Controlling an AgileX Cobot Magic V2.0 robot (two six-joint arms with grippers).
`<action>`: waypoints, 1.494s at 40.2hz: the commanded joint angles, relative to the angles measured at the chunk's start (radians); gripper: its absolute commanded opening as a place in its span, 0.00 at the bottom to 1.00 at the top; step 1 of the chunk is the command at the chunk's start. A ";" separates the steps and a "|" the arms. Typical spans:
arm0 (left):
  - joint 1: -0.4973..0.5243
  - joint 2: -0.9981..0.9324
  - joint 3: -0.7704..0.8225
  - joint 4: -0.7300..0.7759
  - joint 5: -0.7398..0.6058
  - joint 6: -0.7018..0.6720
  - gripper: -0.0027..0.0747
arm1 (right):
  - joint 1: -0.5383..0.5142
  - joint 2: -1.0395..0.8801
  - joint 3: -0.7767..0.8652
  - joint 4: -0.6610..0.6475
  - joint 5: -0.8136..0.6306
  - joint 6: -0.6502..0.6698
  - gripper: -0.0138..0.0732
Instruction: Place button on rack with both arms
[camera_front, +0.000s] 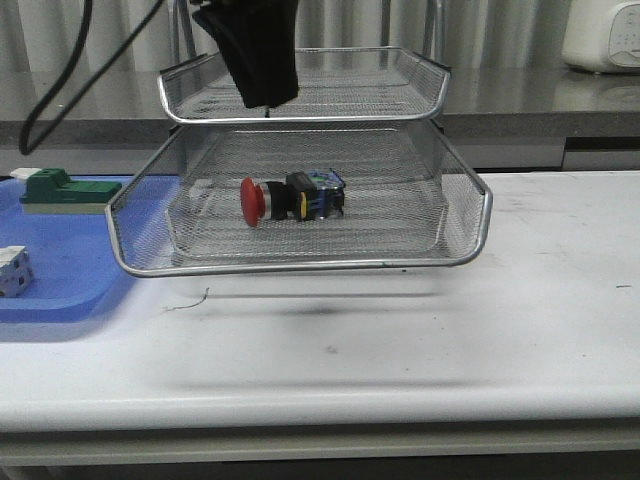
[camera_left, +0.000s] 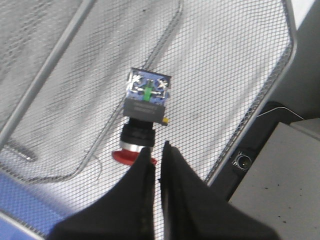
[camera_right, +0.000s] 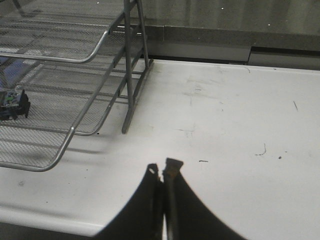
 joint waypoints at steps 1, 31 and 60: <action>0.015 -0.095 -0.028 0.059 0.049 -0.064 0.01 | -0.001 0.007 -0.026 0.000 -0.076 -0.004 0.09; 0.671 -0.796 0.747 -0.098 -0.366 -0.096 0.01 | -0.001 0.007 -0.026 0.000 -0.076 -0.004 0.09; 0.696 -1.819 1.345 -0.131 -0.667 -0.096 0.01 | -0.001 0.007 -0.026 0.000 -0.076 -0.004 0.09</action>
